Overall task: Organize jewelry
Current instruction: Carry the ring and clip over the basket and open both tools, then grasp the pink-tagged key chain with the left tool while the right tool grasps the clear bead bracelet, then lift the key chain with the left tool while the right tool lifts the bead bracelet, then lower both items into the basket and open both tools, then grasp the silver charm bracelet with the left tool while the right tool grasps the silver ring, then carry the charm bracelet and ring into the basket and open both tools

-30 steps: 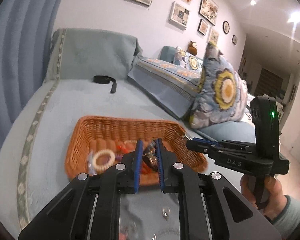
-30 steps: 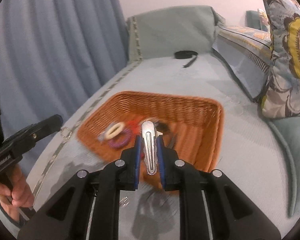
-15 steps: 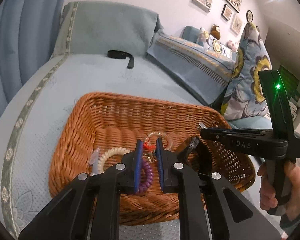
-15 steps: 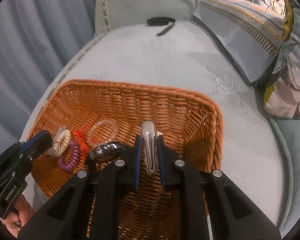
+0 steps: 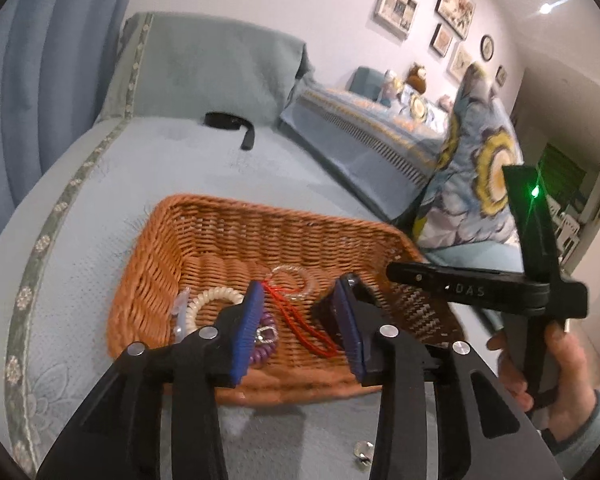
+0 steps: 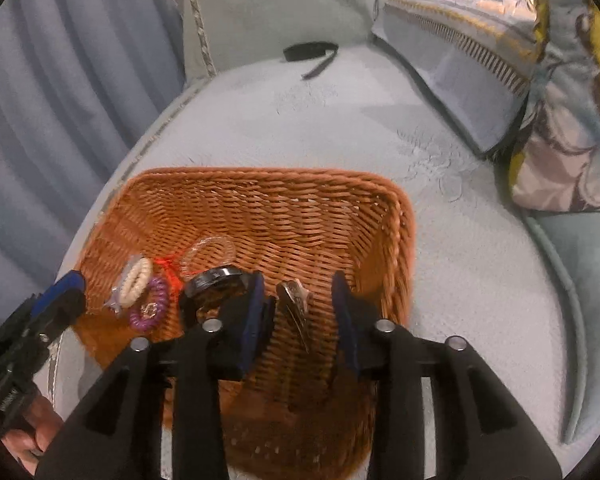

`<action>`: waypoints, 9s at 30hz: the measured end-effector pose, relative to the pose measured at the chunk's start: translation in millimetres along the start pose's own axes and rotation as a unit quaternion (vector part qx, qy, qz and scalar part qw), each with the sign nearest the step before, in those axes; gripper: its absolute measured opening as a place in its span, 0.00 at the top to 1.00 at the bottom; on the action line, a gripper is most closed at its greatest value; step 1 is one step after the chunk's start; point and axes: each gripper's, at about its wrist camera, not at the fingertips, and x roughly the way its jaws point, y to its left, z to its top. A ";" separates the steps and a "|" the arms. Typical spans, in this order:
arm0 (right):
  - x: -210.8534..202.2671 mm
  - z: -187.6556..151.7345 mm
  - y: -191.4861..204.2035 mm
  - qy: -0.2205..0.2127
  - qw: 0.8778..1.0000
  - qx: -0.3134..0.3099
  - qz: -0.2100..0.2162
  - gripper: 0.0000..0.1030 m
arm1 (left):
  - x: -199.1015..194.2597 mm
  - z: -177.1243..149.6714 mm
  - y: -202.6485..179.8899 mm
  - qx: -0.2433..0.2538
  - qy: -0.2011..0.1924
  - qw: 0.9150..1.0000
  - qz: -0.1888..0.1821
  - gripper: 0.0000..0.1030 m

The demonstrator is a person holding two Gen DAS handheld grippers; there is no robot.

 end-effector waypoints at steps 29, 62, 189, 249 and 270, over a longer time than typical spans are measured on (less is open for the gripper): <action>-33.3 -174.7 87.2 0.030 0.991 -0.104 0.084 0.79 | -97.8 -122.1 43.0 -0.091 0.041 0.994 0.045 0.63; -26.8 -178.0 92.3 0.028 0.989 -0.127 0.075 0.84 | -28.9 -124.1 69.7 -0.220 0.087 0.972 -0.008 0.85; -67.0 -38.5 46.1 -0.129 0.990 -0.055 0.032 0.56 | -57.4 -15.7 0.7 0.004 -0.063 0.996 0.063 0.48; 1.5 -149.7 112.6 0.019 0.986 -0.165 -0.008 0.86 | -49.7 -124.2 37.2 -0.009 0.128 0.987 0.101 0.89; -65.2 -151.0 84.3 -0.057 0.989 -0.121 0.063 0.92 | -87.3 -104.1 27.4 -0.023 0.049 0.998 0.033 0.93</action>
